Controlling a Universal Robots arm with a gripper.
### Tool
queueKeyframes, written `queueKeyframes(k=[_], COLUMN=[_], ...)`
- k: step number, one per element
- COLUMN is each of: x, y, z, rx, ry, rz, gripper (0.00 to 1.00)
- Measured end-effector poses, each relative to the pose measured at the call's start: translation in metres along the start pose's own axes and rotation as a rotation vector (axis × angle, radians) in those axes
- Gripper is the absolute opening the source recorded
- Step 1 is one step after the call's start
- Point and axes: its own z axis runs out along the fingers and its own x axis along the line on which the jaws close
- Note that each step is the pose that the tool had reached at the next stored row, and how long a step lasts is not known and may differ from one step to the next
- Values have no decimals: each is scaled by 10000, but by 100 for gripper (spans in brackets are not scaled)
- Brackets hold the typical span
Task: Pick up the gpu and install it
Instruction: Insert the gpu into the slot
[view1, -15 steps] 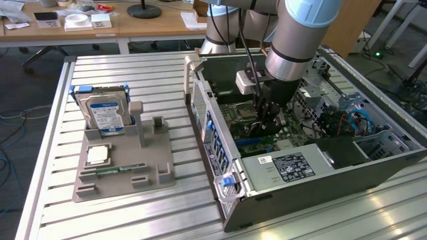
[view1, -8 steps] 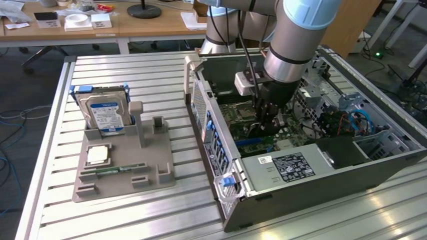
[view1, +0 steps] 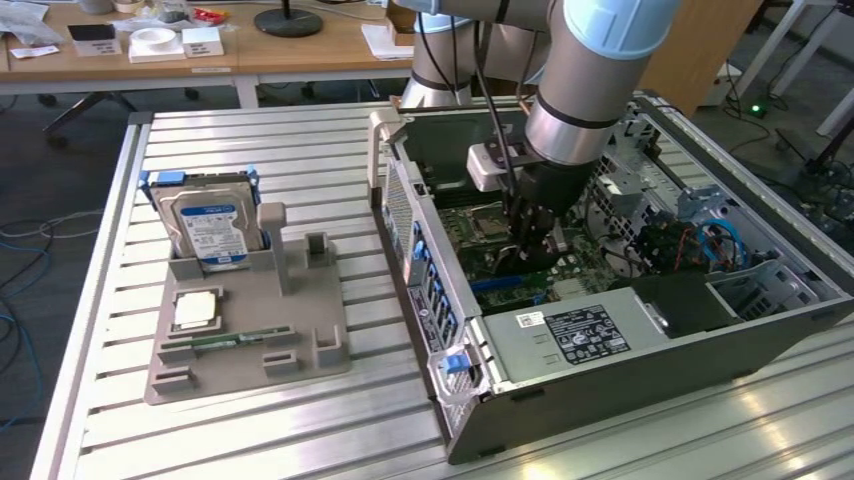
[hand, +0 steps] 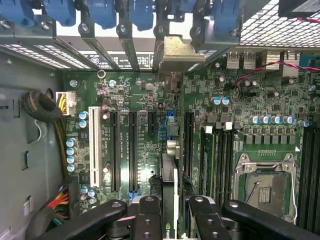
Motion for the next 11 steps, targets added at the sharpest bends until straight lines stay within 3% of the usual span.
queueKeyframes(k=[11], x=[-1], y=[20], z=[14], rx=[0], ry=[0], rz=[1], gripper=[26])
